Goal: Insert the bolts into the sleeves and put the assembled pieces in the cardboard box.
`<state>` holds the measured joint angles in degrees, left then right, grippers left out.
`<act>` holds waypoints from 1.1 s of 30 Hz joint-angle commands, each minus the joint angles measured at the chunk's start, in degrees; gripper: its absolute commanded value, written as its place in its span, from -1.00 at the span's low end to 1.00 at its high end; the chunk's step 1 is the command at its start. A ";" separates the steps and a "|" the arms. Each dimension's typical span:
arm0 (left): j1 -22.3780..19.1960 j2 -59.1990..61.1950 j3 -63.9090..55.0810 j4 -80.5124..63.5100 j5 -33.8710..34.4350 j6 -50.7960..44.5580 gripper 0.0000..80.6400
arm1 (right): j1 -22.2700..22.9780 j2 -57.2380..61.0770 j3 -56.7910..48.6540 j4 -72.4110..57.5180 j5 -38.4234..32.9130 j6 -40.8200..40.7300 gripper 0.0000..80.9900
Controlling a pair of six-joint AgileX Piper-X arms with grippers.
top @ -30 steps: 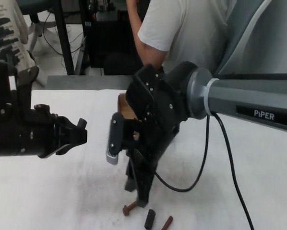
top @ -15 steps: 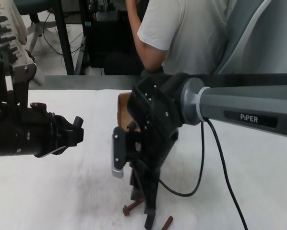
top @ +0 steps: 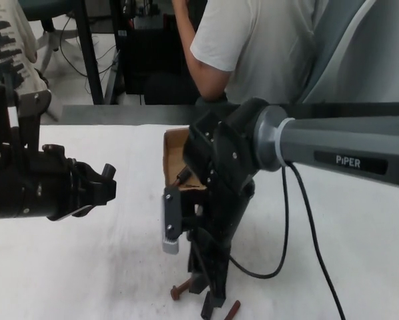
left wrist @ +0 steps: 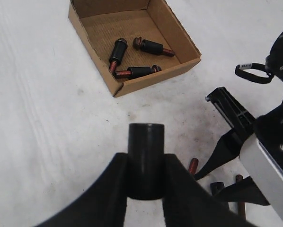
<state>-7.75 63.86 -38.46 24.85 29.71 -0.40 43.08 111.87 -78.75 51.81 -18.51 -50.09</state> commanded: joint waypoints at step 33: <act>0.14 -0.76 -0.43 -0.22 -0.42 2.98 -0.99 | 0.79 3.12 -0.29 -5.26 -0.88 -4.88 -0.34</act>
<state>-7.75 63.86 -38.46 24.85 29.65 2.24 44.06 115.15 -78.75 46.91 -19.35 -53.77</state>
